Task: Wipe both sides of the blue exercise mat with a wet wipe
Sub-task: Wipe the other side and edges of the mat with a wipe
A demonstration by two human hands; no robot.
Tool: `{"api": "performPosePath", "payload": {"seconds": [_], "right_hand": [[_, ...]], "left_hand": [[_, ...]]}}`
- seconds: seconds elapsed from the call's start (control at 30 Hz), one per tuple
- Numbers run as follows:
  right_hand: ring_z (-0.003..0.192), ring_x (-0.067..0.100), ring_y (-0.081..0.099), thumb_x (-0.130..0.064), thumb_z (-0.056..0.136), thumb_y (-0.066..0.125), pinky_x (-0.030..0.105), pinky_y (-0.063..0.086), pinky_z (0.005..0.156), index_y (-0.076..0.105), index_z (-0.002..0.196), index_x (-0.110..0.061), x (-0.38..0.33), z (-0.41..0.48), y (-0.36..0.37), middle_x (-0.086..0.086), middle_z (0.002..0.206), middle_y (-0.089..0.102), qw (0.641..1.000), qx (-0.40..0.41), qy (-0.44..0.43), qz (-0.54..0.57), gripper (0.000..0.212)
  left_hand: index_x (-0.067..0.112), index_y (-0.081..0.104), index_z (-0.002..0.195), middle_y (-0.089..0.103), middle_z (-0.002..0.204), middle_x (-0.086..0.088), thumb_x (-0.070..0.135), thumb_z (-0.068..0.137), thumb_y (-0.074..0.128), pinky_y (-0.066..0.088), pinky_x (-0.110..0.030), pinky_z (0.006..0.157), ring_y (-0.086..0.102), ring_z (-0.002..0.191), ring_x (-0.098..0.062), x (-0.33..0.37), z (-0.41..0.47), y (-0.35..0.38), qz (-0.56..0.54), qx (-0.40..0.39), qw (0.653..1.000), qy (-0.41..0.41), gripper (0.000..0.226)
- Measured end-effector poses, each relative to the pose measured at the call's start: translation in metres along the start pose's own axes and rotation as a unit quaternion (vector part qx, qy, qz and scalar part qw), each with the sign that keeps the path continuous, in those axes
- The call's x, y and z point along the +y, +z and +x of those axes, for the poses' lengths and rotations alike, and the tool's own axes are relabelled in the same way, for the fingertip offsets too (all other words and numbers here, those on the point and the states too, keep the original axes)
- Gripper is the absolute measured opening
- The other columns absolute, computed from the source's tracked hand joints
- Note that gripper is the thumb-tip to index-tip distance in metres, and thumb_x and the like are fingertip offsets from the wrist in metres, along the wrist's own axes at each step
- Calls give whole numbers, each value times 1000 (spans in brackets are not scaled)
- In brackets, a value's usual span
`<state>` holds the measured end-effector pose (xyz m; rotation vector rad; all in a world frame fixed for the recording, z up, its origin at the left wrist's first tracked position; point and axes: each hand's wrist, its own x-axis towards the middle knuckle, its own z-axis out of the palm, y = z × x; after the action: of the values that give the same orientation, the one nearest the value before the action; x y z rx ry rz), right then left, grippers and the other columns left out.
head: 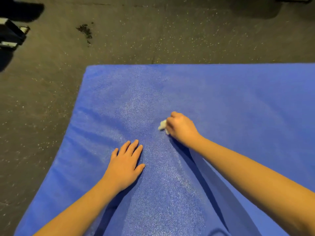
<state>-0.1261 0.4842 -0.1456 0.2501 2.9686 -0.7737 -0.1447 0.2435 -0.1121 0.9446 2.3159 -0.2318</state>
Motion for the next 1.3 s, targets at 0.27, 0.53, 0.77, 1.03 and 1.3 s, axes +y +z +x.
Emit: {"api": "performPosePath", "payload": {"seconds": [0.27,0.53,0.77,1.03,1.3], "right_hand": [[81,37,57,-16,90,58,38,40,60,64,93,-1,-34,-12,8,17,95,54,978,-136,-156,0,17],[78,39,56,-12,92,54,41,38,60,61,89,3,-19,12,9,20,95,54,995,-61,-70,-22,17],[93,36,57,-13,93,51,34,32,62,63,102,-6,-26,19,-9,15,108,55,979,-148,-88,-108,17],[86,34,53,-15,97,46,33,31,62,63,114,-14,-12,7,-39,14,112,48,930,-300,-143,-160,24],[87,36,57,-17,95,50,40,43,68,57,100,-3,33,15,-52,13,105,50,970,-197,-51,-137,16]], "left_hand": [[10,67,118,64,124,-10,55,78,31,56,-47,73,65,105,-33,-12,5,-19,50,-18,997,49,70],[22,13,155,1,162,2,51,100,35,25,-39,114,13,147,-19,-17,17,-45,143,-105,979,100,66],[15,46,131,41,133,-3,35,101,40,42,-39,93,44,120,-24,-17,62,-68,93,-47,993,56,37],[3,58,119,56,129,-13,27,90,40,38,-51,101,51,121,-32,2,105,-15,-123,326,932,-99,41],[2,59,122,56,133,-13,30,91,37,33,-53,108,48,126,-31,4,114,-1,-167,368,910,-89,47]]}}
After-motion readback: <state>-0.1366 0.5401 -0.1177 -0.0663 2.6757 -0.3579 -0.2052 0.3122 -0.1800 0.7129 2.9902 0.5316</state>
